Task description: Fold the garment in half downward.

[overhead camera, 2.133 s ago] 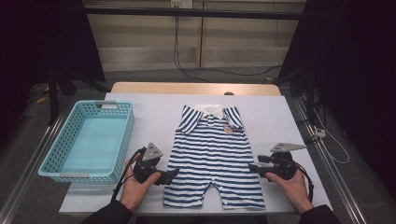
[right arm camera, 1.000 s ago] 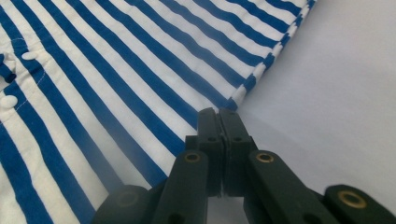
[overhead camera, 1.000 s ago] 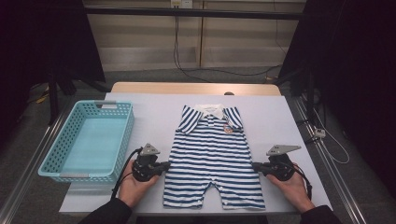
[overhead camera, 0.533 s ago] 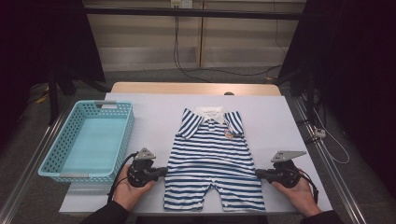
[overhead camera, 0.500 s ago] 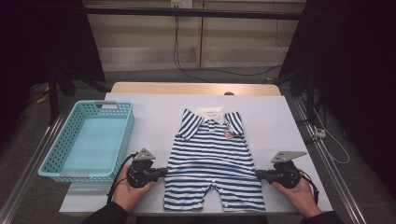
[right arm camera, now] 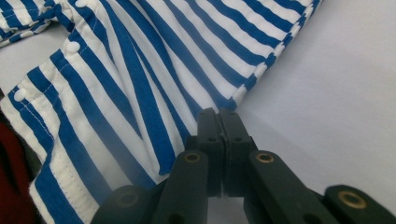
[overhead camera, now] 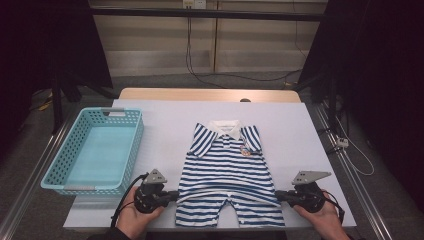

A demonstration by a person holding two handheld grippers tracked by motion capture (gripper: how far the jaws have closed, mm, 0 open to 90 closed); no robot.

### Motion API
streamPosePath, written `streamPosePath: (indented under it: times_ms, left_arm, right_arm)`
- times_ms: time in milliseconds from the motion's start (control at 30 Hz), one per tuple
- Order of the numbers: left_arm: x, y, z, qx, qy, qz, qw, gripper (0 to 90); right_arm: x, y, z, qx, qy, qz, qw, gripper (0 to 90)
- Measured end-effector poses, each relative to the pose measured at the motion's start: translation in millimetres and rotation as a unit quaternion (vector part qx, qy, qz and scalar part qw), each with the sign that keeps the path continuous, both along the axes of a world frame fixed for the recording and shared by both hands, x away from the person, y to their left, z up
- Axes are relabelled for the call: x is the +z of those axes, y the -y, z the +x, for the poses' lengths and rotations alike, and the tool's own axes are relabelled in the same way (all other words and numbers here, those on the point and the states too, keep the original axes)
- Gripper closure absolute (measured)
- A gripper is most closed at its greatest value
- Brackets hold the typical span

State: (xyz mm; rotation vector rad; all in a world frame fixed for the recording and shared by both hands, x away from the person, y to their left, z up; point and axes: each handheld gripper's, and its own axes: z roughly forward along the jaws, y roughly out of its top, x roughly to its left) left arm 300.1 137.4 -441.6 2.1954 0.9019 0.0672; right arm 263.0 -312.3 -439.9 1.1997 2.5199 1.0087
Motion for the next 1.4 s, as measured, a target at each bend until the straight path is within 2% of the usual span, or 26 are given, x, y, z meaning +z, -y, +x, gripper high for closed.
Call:
streamPosePath:
  times_ms: [33, 67, 200, 233, 267, 333, 500, 533, 567, 633, 767, 900, 967, 1033, 1167, 1200, 1233, 1267, 1300, 1367, 1400]
  left_arm:
    - [-0.5, -0.1, 0.6, 0.006, -0.001, -0.005, 1.0000, 89.0]
    - [0.0, -1.6, 2.7, 0.005, 0.013, 0.004, 0.9999, 87.8]
    - [3.0, 0.1, 2.5, 0.009, 0.034, -0.010, 0.9993, 72.8]
    - [3.9, 0.7, 3.2, 0.004, 0.039, -0.008, 0.9992, 67.6]
    - [3.7, 2.7, 3.3, 0.008, 0.039, -0.015, 0.9991, 61.8]
    - [4.2, 4.1, 5.3, 0.009, 0.043, -0.019, 0.9988, 56.2]
    - [7.7, 5.8, 11.6, 0.015, 0.076, -0.019, 0.9968, 35.9]
    - [7.3, 6.2, 12.8, 0.019, 0.074, -0.026, 0.9968, 32.0]
    - [8.1, 5.9, 14.2, 0.024, 0.074, -0.021, 0.9967, 29.8]
    - [7.7, 6.3, 18.0, 0.033, 0.079, -0.029, 0.9959, 23.4]
    - [10.9, 7.9, 23.8, 0.037, 0.106, -0.034, 0.9931, 12.9]
    - [11.8, 11.1, 32.6, 0.043, 0.105, -0.049, 0.9923, 7.1]
    - [13.3, 14.2, 36.4, 0.036, 0.108, -0.053, 0.9921, 6.4]
    - [16.0, 17.8, 40.5, 0.030, 0.122, -0.056, 0.9905, 4.8]
    - [22.8, 22.6, 52.6, 0.037, 0.125, -0.070, 0.9890, 4.7]
    - [24.2, 25.5, 56.1, 0.043, 0.126, -0.083, 0.9876, 4.5]
    - [25.3, 26.0, 58.8, 0.039, 0.130, -0.078, 0.9877, 4.4]
    - [25.9, 28.6, 61.5, 0.039, 0.130, -0.084, 0.9871, 4.5]
    - [27.0, 30.5, 64.4, 0.038, 0.134, -0.082, 0.9868, 4.5]
    - [28.8, 33.4, 70.2, 0.039, 0.144, -0.081, 0.9855, 4.6]
    - [29.5, 34.7, 73.2, 0.042, 0.143, -0.080, 0.9856, 4.7]
  right_arm:
    - [-0.3, -0.1, 0.4, 0.001, 0.001, -0.003, 1.0000, 88.2]
    - [-0.9, 0.4, 1.2, 0.000, -0.001, 0.002, 1.0000, 86.3]
    - [0.0, 0.9, 2.3, 0.000, 0.007, 0.008, 0.9999, 70.8]
    - [0.4, 0.9, 2.6, -0.003, 0.002, 0.010, 0.9999, 66.9]
    - [0.2, 1.3, 4.0, -0.003, 0.006, 0.015, 0.9999, 61.2]
    - [1.1, 2.6, 7.2, -0.017, 0.010, 0.025, 0.9995, 52.9]
    - [5.7, 6.0, 13.6, -0.042, 0.043, 0.059, 0.9965, 38.1]
    - [6.6, 6.6, 14.8, -0.041, 0.049, 0.061, 0.9960, 36.0]
    - [7.2, 6.3, 15.8, -0.044, 0.056, 0.064, 0.9954, 33.3]
    - [8.5, 5.9, 18.7, -0.048, 0.065, 0.071, 0.9942, 28.3]
    - [10.3, 7.4, 25.5, -0.060, 0.084, 0.082, 0.9913, 22.4]
    - [14.2, 10.1, 36.9, -0.083, 0.092, 0.107, 0.9866, 16.0]
    - [15.5, 10.8, 43.5, -0.088, 0.101, 0.107, 0.9852, 13.3]
    - [16.8, 10.0, 50.9, -0.094, 0.097, 0.109, 0.9849, 10.1]
    - [18.4, 7.1, 65.3, -0.097, 0.103, 0.109, 0.9838, 10.7]
    - [19.1, 6.0, 68.4, -0.099, 0.105, 0.108, 0.9837, 10.5]
    - [19.8, 4.9, 72.7, -0.099, 0.107, 0.108, 0.9834, 10.1]
    - [20.1, 4.1, 75.3, -0.098, 0.110, 0.109, 0.9831, 10.1]
    - [20.5, 3.4, 78.4, -0.099, 0.113, 0.108, 0.9827, 10.2]
    - [21.1, 2.0, 84.0, -0.097, 0.110, 0.107, 0.9834, 10.7]
    - [21.0, 1.3, 86.8, -0.096, 0.112, 0.106, 0.9834, 11.0]
